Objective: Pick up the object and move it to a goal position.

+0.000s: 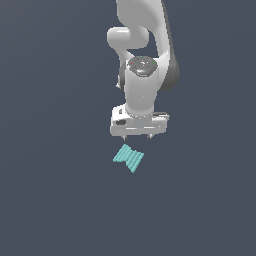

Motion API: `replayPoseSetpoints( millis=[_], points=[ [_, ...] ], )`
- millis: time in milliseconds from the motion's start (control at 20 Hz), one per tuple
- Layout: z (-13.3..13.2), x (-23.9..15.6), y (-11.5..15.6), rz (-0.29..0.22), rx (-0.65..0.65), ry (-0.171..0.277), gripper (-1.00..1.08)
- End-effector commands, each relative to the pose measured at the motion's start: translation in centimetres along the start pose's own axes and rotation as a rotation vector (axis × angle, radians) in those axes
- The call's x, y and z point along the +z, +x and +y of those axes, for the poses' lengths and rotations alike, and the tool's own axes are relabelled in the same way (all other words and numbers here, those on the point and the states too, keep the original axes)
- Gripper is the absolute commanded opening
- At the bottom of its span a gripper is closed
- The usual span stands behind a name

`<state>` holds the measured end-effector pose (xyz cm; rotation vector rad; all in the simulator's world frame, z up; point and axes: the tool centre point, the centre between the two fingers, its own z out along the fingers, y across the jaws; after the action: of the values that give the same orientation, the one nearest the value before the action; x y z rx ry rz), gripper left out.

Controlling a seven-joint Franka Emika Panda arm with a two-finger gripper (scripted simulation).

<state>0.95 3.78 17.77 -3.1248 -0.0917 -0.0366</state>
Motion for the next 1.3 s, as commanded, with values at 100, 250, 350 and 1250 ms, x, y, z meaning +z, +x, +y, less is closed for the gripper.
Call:
replayPoseSetpoints(
  millis=[100, 250, 350, 1250],
  points=[
    [0.0, 0.0, 0.1, 0.003, 0.004, 0.001, 1.0],
    [0.3, -0.3, 0.5, 0.017, 0.024, 0.009, 1.0],
    [0.5, -0.5, 1.0, 0.03, 0.041, 0.015, 1.0],
    [0.9, 0.3, 1.2, 0.032, -0.035, 0.011, 1.0]
  ],
)
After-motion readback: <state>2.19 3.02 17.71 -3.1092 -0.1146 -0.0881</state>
